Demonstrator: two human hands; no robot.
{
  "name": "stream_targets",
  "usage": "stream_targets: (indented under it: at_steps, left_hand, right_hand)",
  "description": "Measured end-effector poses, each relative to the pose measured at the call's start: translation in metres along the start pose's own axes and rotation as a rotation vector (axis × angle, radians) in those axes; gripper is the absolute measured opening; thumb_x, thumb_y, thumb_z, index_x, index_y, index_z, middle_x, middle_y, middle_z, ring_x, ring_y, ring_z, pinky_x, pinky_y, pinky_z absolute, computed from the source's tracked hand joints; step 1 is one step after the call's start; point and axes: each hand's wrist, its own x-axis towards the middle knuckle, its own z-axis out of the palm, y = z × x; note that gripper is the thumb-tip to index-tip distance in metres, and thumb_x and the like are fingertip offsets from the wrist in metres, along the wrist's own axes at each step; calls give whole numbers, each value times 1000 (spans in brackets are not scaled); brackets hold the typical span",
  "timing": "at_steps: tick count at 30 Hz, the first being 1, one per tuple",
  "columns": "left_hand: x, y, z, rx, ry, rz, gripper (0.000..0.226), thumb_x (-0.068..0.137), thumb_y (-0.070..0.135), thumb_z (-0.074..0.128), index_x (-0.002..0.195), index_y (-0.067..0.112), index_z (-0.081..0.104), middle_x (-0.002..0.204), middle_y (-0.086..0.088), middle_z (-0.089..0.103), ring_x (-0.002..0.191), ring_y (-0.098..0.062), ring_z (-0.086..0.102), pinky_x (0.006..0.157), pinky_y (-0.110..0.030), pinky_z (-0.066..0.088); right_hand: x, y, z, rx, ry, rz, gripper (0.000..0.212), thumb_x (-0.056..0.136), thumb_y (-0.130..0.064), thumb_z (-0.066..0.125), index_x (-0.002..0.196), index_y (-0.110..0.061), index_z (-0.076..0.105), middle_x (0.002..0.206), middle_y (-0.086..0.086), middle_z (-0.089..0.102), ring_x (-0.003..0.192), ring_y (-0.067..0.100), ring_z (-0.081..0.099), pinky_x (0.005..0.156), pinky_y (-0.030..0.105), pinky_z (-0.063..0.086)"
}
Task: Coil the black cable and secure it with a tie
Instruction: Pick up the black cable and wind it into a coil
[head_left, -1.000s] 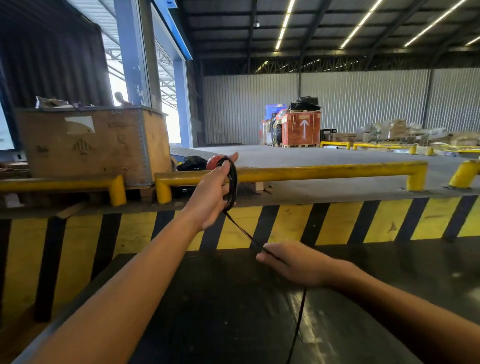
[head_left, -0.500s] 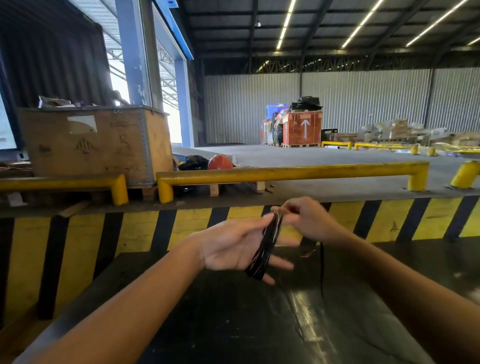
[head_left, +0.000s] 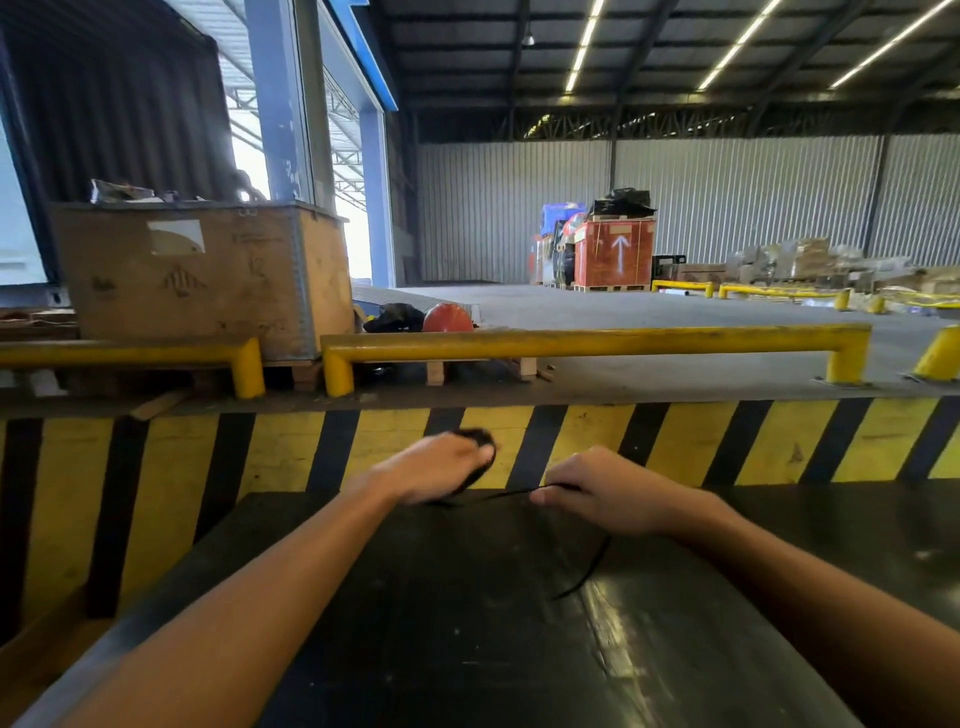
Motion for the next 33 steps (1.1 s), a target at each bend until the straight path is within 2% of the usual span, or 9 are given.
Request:
stream_targets:
  at_steps: [3, 6, 9, 15, 18, 21, 26, 30, 33]
  left_hand:
    - [1, -17, 19, 131, -259, -118, 34, 97, 46, 36, 102, 24, 62, 97, -1, 58, 91, -20, 58, 88, -35, 43]
    - [-12, -14, 24, -154, -509, -130, 38, 97, 47, 35, 130, 36, 50, 120, -2, 55, 106, -22, 55, 93, -37, 44]
    - [-24, -5, 20, -463, -674, -26, 39, 95, 49, 33, 132, 45, 45, 137, 2, 45, 122, -25, 50, 95, -46, 44]
    - [-27, 26, 8, -1057, -554, 156, 42, 93, 43, 36, 133, 37, 47, 141, -3, 50, 127, -31, 49, 102, -61, 34]
    - [-23, 42, 5, -1245, -369, 187, 40, 97, 40, 29, 130, 35, 50, 145, -7, 43, 128, -33, 46, 102, -64, 31]
    - [-13, 46, 3, -1186, -172, 192, 37, 99, 40, 28, 127, 38, 52, 142, -4, 45, 132, -33, 41, 97, -61, 34]
    - [-10, 39, -4, -928, 69, 148, 33, 101, 36, 29, 124, 39, 53, 127, -2, 49, 112, -22, 48, 88, -47, 40]
    - [-10, 18, 2, -731, 18, 71, 43, 101, 35, 27, 142, 29, 38, 146, -10, 40, 126, -29, 44, 108, -58, 28]
    - [-11, 3, 15, -632, -93, 7, 49, 98, 37, 28, 144, 24, 35, 150, -8, 37, 130, -27, 40, 110, -49, 25]
  right_hand:
    - [2, 13, -16, -98, -35, 8, 30, 93, -40, 47, 65, -31, 51, 63, -13, 51, 58, -2, 51, 61, 18, 40]
    - [3, 35, -24, -125, 64, 44, 30, 92, -41, 49, 64, -31, 49, 62, -10, 50, 58, 5, 51, 60, 25, 43]
    - [2, 55, -21, -58, 220, 104, 33, 94, -39, 43, 69, -22, 55, 61, -8, 50, 58, 7, 50, 60, 26, 40]
    - [-3, 44, 25, 115, 179, 223, 41, 99, -34, 33, 75, -13, 59, 66, 4, 61, 62, 19, 60, 63, 27, 49]
    - [-8, 16, 49, 271, 150, 188, 41, 98, -41, 32, 79, -16, 60, 74, 9, 66, 67, 18, 63, 65, 28, 53]
    - [-11, -12, 67, 290, 107, 144, 31, 98, -38, 35, 86, -20, 56, 72, -1, 60, 62, 8, 57, 58, 21, 45]
    - [-23, -31, 60, 193, -19, 63, 23, 98, -36, 37, 89, -22, 53, 67, -10, 50, 54, 3, 49, 58, 19, 40]
    - [-28, -33, 25, 68, -39, 15, 25, 97, -34, 39, 94, -19, 58, 73, -9, 55, 61, 1, 54, 65, 20, 46]
    - [-27, -27, -6, -20, 5, -24, 27, 96, -35, 40, 94, -19, 61, 79, -5, 63, 69, 5, 60, 72, 24, 51]
